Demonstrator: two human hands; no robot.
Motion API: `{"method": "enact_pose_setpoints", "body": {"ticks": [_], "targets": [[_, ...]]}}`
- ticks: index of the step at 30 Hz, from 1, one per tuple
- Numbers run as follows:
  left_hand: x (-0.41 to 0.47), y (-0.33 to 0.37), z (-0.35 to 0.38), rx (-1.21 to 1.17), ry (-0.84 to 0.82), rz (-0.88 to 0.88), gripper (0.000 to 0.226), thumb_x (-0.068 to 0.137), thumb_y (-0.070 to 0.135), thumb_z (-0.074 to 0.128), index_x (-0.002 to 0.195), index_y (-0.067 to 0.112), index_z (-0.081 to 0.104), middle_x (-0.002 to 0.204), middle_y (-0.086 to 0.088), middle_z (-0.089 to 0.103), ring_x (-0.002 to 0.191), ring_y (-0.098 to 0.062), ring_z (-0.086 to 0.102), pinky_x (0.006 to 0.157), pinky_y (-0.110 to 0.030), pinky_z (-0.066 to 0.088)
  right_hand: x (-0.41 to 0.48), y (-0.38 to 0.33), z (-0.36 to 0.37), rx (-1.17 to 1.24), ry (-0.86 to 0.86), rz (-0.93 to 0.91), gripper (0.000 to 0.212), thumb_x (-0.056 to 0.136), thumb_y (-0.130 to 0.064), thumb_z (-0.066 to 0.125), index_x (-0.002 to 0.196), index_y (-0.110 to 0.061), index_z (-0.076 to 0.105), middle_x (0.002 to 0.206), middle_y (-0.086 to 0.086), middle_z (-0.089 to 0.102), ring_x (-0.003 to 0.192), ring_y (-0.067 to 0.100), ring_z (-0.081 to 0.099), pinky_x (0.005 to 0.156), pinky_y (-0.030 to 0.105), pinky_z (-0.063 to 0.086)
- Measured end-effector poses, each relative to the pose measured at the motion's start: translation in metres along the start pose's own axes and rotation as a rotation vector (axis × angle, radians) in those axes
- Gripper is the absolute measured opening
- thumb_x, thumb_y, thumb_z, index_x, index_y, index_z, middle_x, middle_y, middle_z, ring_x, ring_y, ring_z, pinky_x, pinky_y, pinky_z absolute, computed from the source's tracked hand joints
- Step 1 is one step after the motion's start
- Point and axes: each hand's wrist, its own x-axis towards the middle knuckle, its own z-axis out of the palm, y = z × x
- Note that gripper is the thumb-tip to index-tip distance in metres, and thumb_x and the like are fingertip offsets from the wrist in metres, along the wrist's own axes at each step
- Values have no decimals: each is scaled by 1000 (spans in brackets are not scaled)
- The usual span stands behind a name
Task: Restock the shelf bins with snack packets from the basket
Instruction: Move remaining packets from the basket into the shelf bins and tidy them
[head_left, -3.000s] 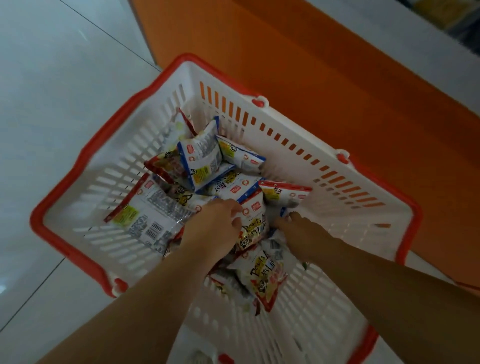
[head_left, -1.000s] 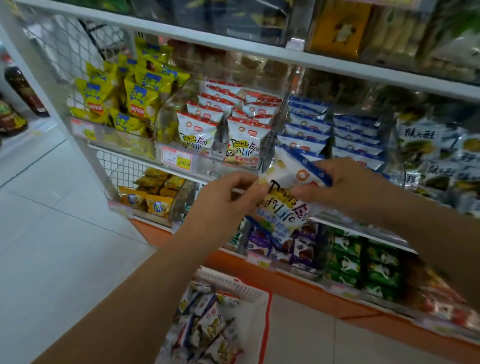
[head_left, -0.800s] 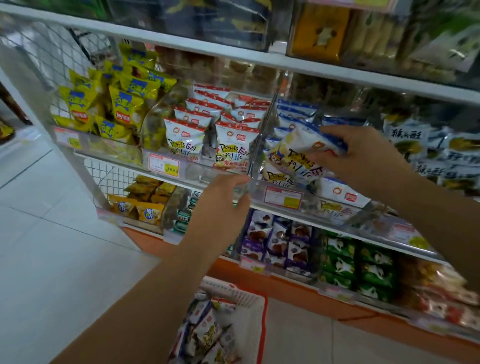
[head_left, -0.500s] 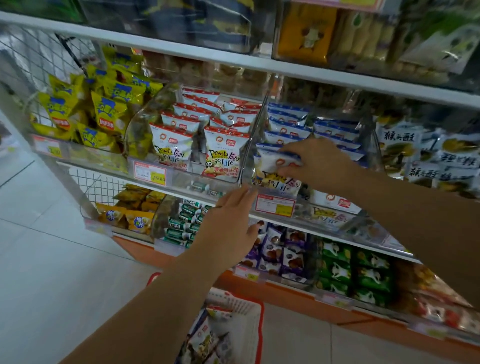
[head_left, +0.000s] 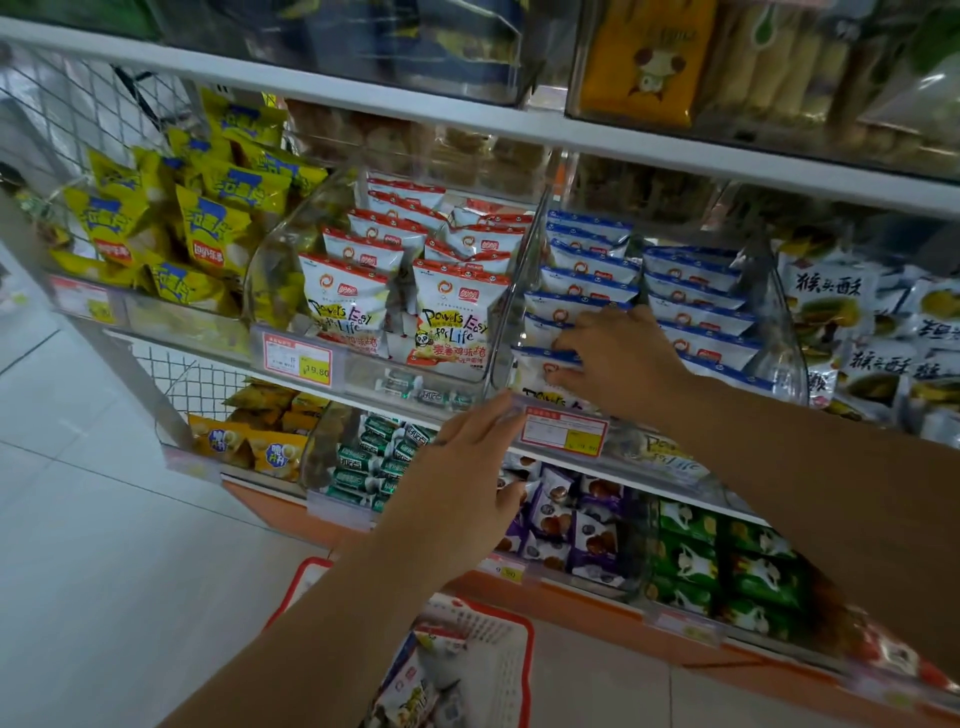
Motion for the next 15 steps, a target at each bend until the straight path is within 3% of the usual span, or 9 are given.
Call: {"method": "enact_pose_setpoints", "body": {"ticks": [5,8,13,15], "targets": [[0,-1,5,-5,-15,-15,66,100,39,46,155,31,11,161,20,-14,149,-13,7,117,-38,27,-5,-1,1,9,-4,-29,47,94,-61,42,123,-30,61,110,-1,60,110,22,53,93,41,32],[0,0,7,-13,-19,-21,65,100,39,47,155,31,14,161,20,-15,149,-14,9,116,-40,29,-11,0,-3,135,69,5,50,90,-66,45,121,-32,62,112,-3,62,111,22,53,97,43,34],[-3,-2,6,-19,1,-27,63,99,38,48,154,32,18,163,15,-5,146,-18,23,115,-40,33,-38,-22,-11,470,364,-43,29,90,-40,62,112,-22,69,105,-1,67,103,24,58,94,45,42],[-11,-5,6,-56,-12,-82,59,99,37,49,152,33,23,162,12,11,138,-19,38,109,-40,40,-53,-39,-11,575,356,-132,18,91,-30,62,103,-21,71,95,-3,69,89,13,59,84,29,47]]}}
